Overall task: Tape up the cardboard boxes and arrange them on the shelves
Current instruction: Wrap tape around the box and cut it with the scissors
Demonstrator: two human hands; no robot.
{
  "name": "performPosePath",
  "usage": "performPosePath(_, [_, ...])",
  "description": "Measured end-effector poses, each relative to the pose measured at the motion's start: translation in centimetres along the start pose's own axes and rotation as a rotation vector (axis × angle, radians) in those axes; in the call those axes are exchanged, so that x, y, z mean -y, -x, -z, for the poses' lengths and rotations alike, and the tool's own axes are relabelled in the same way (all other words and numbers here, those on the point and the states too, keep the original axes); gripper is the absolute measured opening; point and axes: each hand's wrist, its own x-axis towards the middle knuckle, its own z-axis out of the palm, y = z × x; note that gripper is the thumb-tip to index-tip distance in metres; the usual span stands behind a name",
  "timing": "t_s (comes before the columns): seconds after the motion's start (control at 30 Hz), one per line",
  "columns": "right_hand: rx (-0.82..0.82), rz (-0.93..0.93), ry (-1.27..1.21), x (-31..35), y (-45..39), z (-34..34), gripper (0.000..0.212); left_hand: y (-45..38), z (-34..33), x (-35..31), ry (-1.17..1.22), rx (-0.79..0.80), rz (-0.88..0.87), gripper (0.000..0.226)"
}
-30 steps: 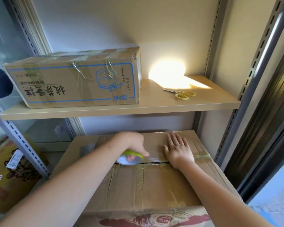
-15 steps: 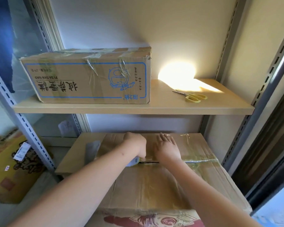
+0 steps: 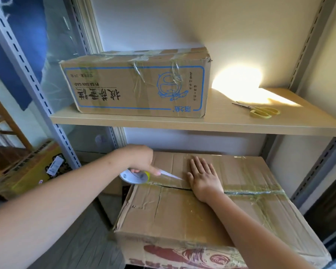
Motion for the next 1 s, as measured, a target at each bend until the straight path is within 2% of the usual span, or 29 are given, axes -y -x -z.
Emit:
performPosePath(0.1, [0.028,-0.023,0.007,0.4,0.0,0.1,0.06,0.4,-0.6,0.5,-0.126,-0.069,0.075,0.065])
performPosePath(0.27, [0.054,-0.114,-0.023,3.4,-0.8,2.1,0.059,0.1,-0.6,-1.9,-0.237,-0.054,0.097,0.052])
performPosePath(0.33, [0.009,-0.03,-0.064,5.9,-1.7,2.7,0.064,-0.3,-1.0,-2.6,-0.315,-0.054,0.072,0.047])
performPosePath(0.4, [-0.022,0.07,-0.137,8.5,-2.3,2.4,0.059,-0.6,-1.3,-3.2,-0.341,-0.072,0.053,0.041])
performPosePath(0.47, [0.016,0.112,-0.162,10.1,-2.6,1.2,0.057,-0.4,-0.9,-2.6,-0.255,-0.052,0.055,0.041])
performPosePath(0.6, [0.059,0.097,-0.113,10.2,-3.1,-0.2,0.06,1.0,0.5,2.0,0.245,0.084,0.023,0.043])
performPosePath(0.63, [0.061,0.093,-0.112,10.1,-3.2,-0.2,0.06,1.3,0.6,3.3,0.306,0.093,0.001,0.042])
performPosePath(0.77, [0.08,0.112,-0.066,9.7,-3.3,-0.5,0.059,2.7,-1.2,8.4,0.103,0.014,0.029,0.062])
performPosePath(0.83, [0.086,0.12,-0.052,9.4,-3.1,-0.6,0.06,3.0,-3.3,10.0,0.129,-0.014,0.098,0.069])
performPosePath(0.9, [0.099,0.13,-0.04,9.1,-3.2,-0.4,0.06,2.6,-6.2,10.5,0.217,-0.014,0.12,0.069])
performPosePath(1.0, [0.115,0.142,-0.037,8.6,-3.0,-0.2,0.061,1.3,-10.3,10.1,0.555,-0.046,0.119,0.061])
